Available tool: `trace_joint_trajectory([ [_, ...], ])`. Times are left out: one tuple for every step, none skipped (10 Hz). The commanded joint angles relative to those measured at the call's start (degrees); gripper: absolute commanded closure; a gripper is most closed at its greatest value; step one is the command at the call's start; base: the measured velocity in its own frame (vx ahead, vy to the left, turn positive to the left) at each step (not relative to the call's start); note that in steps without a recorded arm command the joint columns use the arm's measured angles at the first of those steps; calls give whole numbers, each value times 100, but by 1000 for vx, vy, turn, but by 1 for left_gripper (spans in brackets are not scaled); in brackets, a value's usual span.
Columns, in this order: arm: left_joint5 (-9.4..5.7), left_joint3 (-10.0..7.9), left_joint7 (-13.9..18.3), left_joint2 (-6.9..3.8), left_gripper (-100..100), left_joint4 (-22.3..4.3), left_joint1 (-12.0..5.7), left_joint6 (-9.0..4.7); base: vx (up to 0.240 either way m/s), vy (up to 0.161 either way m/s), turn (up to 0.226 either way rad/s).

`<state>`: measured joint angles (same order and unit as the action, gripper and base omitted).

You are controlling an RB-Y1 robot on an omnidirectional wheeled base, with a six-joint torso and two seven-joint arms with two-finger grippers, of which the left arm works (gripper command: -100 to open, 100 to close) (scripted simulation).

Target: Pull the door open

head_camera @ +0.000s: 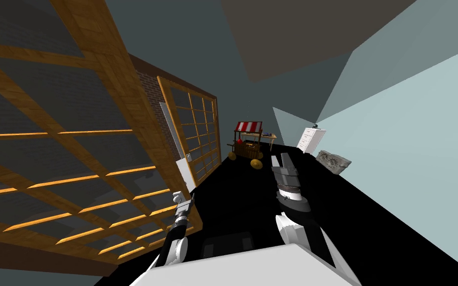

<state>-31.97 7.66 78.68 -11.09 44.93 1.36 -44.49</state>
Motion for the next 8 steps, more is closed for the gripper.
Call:
trace_joint_trajectory([
  [-43, -101, 85, -186, -100, -33, -75, 8, -24, 27, -36],
  [-58, -120, 115, -237, -100, -25, -91, 57, -14, 21, -37],
  [-86, -155, 170, -333, -100, -12, -121, 149, -17, 24, -49],
  [-98, -170, 195, -375, -100, -6, -135, 189, -16, 28, -39],
  [-109, -184, 216, -411, -100, -1, -146, 224, -13, 19, -30],
  [-123, -202, 244, -460, -100, 6, -162, 270, -7, 13, -30],
  [-100, -124, 182, -332, -100, 154, -43, 365, 5, -7, -50],
  [-100, -124, 182, -332, 100, 154, -43, 365, 6, -8, 16],
])
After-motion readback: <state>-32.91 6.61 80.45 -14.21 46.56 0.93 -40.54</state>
